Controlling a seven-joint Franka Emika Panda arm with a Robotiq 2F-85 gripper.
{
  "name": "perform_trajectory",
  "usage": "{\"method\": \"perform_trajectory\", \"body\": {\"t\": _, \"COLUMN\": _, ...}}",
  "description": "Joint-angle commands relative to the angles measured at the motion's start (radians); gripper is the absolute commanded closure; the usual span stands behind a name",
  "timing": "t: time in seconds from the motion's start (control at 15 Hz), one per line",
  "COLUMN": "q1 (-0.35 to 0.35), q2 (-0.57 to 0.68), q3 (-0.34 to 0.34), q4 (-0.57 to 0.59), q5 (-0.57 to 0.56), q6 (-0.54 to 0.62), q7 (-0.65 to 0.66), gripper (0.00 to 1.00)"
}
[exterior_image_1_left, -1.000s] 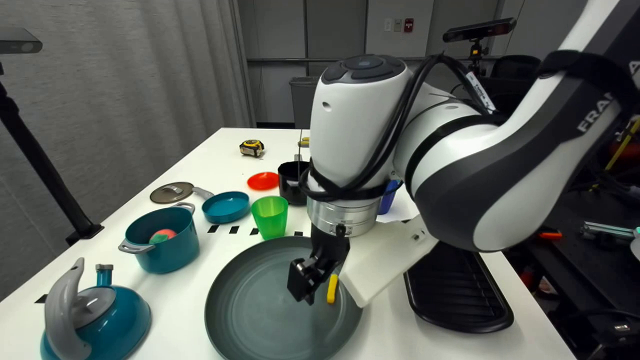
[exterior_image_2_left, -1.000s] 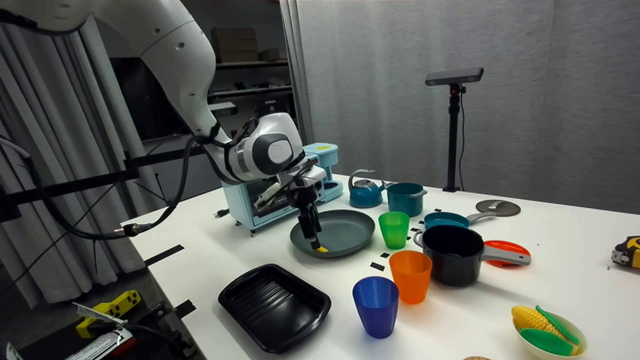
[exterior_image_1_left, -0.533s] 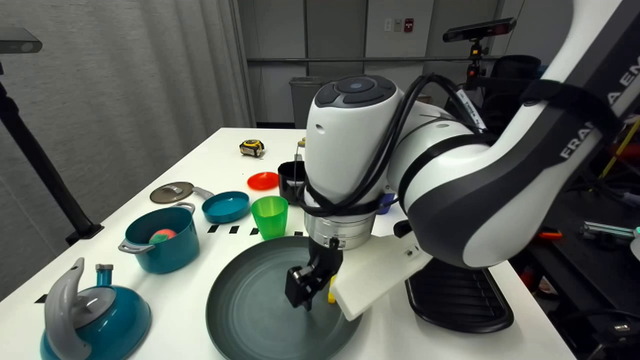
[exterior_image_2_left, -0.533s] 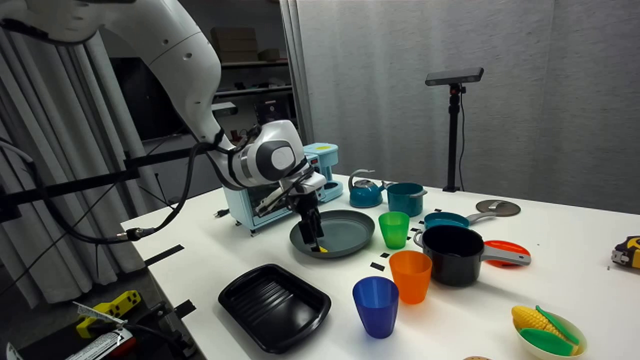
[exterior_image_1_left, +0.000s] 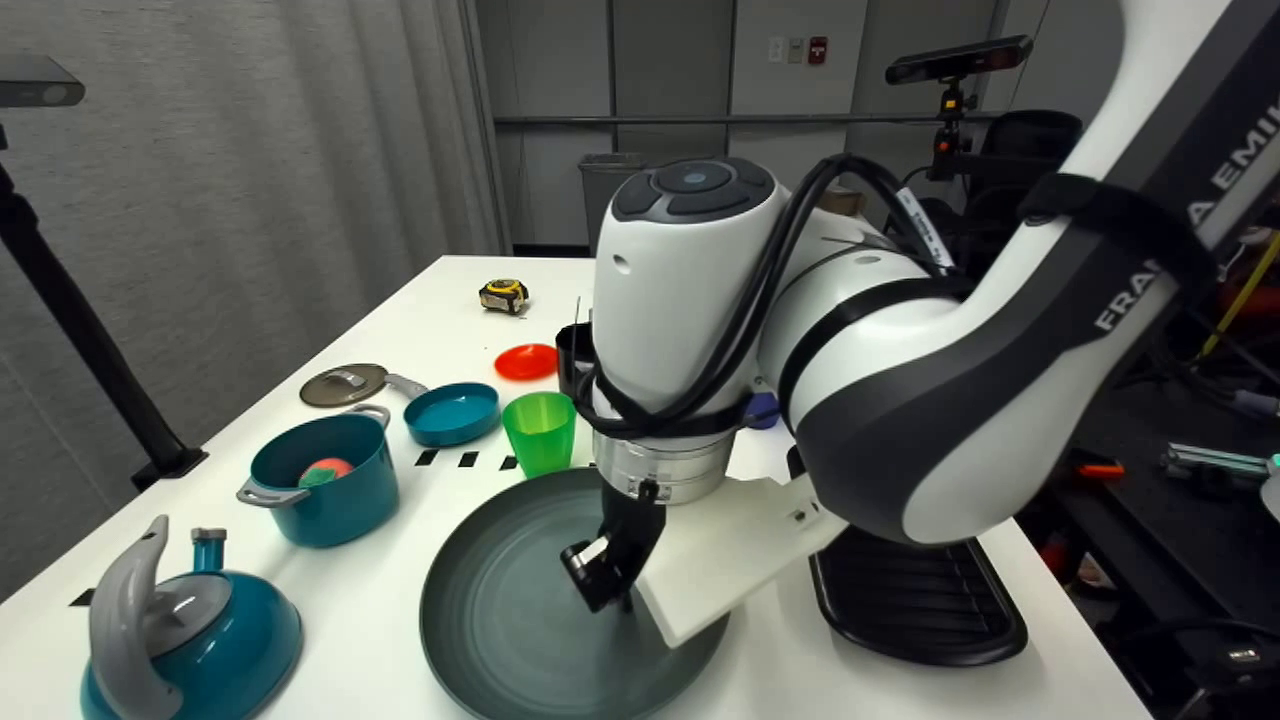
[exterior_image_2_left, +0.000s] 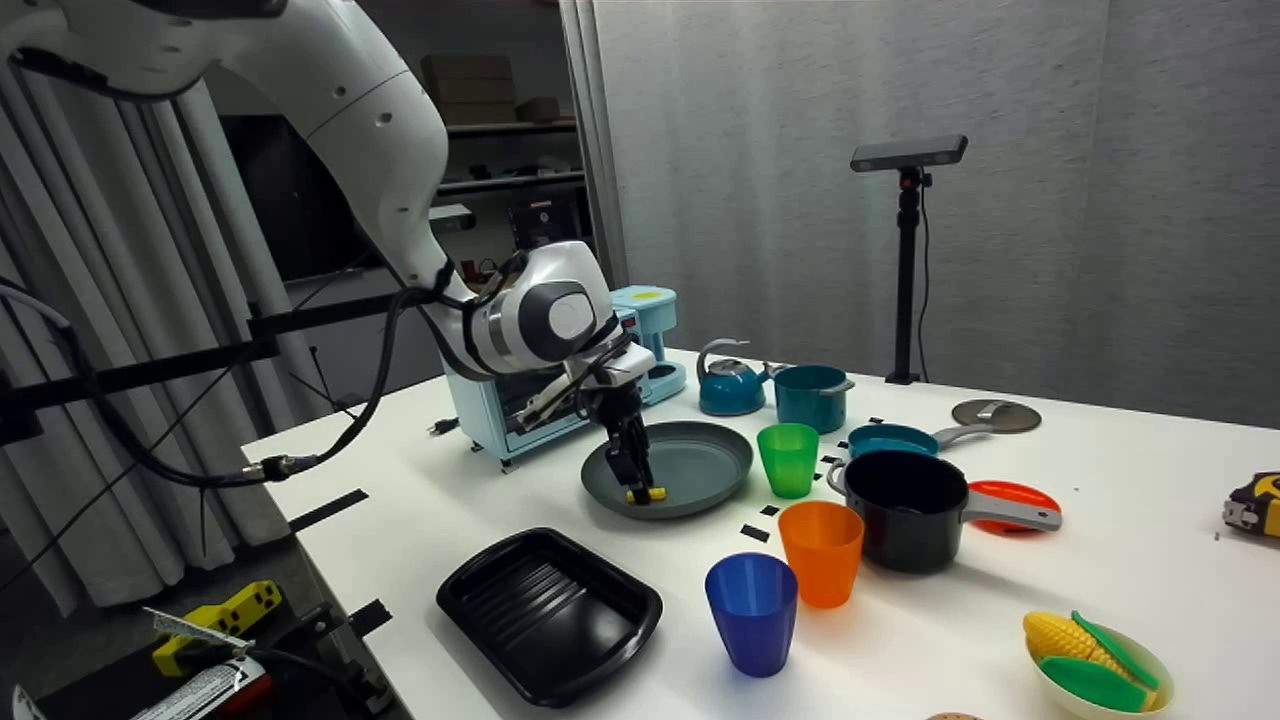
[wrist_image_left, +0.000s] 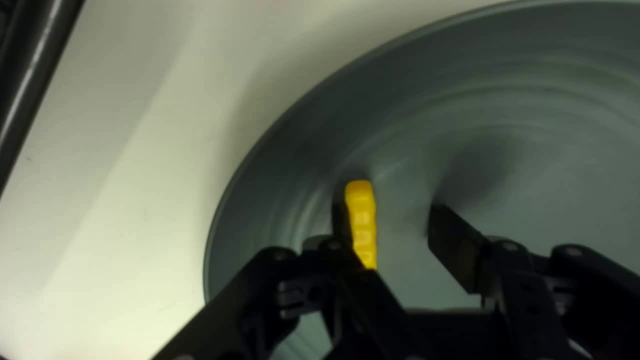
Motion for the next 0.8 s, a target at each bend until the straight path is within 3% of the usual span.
{"method": "perform_trajectory", "body": {"t": 0.0, "q1": 0.010, "q2": 0.021, "q3": -0.015, "q4": 0.029, "q5": 0.004, "q6": -0.021, "q7": 0.028, "gripper": 0.86}}
{"method": "perform_trajectory", "body": {"t": 0.13, "q1": 0.010, "q2": 0.023, "q3": -0.019, "q4": 0.036, "q5": 0.003, "q6": -0.024, "q7": 0.035, "gripper": 0.99}}
{"method": "perform_trajectory", "body": {"t": 0.73, "q1": -0.006, "q2": -0.001, "q3": -0.057, "q4": 0.102, "q5": -0.020, "q6": -0.099, "q7": 0.030, "gripper": 0.96}}
